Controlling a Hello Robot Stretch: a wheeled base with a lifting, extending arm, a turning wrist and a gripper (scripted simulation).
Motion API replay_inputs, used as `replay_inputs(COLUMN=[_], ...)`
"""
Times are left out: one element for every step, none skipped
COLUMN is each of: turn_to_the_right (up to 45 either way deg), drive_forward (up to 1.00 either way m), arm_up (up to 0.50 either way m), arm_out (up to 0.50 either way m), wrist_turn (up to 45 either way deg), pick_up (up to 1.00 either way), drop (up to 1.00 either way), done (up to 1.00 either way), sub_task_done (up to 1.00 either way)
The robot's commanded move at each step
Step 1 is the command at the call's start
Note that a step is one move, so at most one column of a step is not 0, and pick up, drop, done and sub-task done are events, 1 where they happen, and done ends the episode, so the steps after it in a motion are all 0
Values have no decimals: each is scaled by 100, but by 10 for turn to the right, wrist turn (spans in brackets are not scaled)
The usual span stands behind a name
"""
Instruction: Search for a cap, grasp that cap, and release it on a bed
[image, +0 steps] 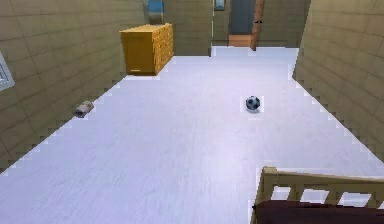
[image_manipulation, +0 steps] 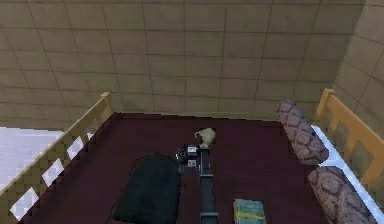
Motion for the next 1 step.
replay_inputs(turn_to_the_right=[0], drive_forward=[0], arm_up=[0], arm_out=[0], wrist_turn=[0], pick_up=[0], drop=[100], done=[0], sub_task_done=[0])
